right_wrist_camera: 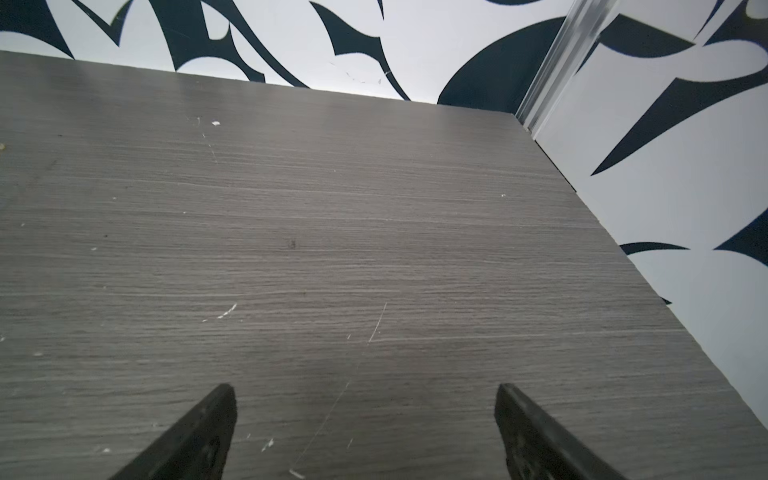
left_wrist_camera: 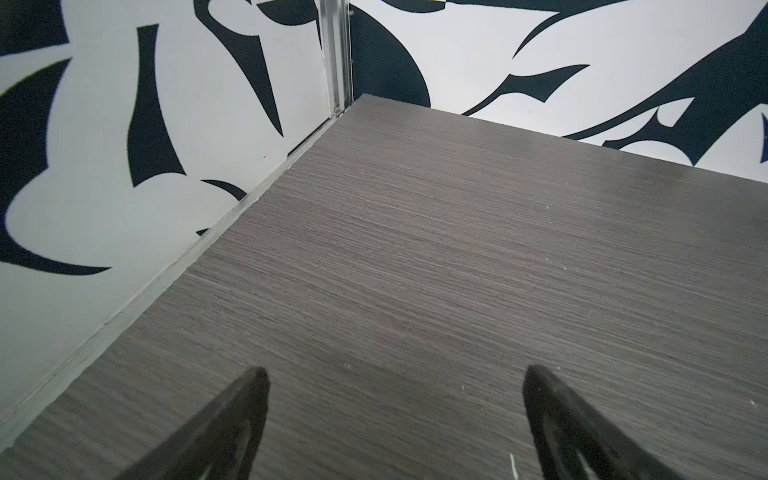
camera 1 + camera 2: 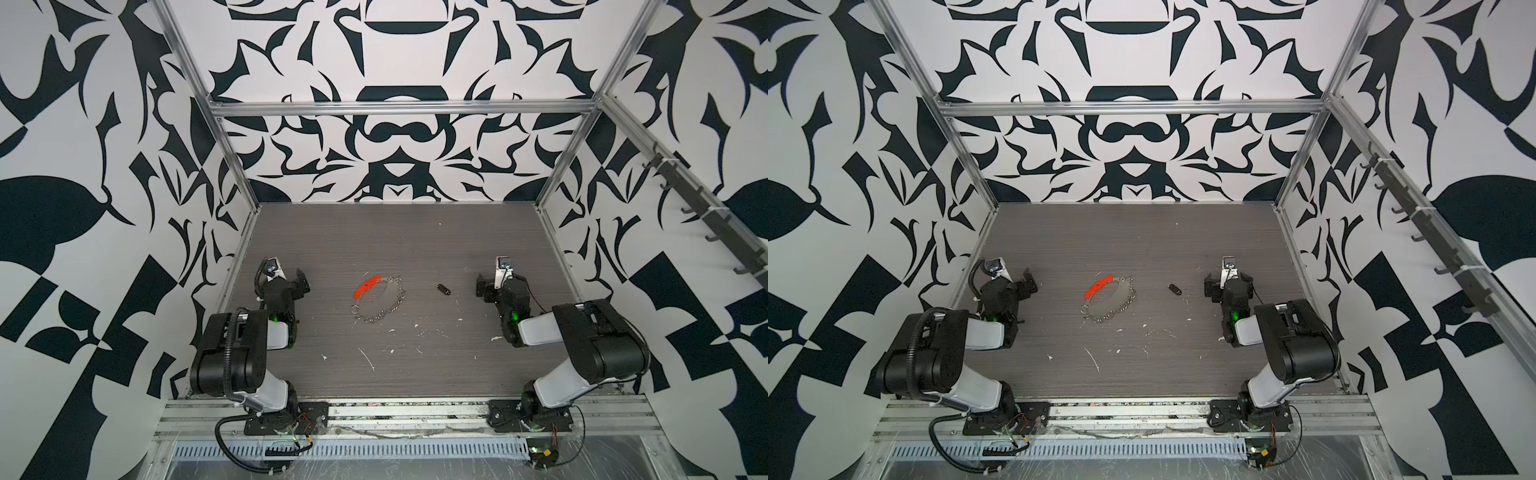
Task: Put the keys on the keyring
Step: 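Move the left gripper toward the keyring plate while the right approaches the fob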
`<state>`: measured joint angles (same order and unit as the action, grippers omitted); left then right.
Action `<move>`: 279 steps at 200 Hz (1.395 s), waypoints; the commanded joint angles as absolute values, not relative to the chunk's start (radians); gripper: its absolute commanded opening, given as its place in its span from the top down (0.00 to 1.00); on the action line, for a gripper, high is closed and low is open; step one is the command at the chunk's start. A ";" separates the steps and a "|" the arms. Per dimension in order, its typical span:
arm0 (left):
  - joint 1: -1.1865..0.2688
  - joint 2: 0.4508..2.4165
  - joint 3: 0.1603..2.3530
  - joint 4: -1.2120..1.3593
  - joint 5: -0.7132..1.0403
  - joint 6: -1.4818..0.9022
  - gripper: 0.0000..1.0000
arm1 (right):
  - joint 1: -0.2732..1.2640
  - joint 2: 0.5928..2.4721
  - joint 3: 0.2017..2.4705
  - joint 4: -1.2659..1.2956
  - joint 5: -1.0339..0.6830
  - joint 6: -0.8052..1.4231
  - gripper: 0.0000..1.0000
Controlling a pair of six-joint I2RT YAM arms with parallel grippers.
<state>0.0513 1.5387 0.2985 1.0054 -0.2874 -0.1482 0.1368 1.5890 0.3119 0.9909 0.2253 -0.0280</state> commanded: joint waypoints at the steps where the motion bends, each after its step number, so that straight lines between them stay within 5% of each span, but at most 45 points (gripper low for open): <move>1: 0.052 1.544 0.321 0.999 -0.274 -0.150 0.01 | 0.133 1.569 0.324 1.003 0.265 -0.017 0.00; 279: 0.050 1.542 0.377 0.887 -0.180 -0.104 0.01 | 0.133 1.567 0.307 1.032 0.247 -0.018 0.00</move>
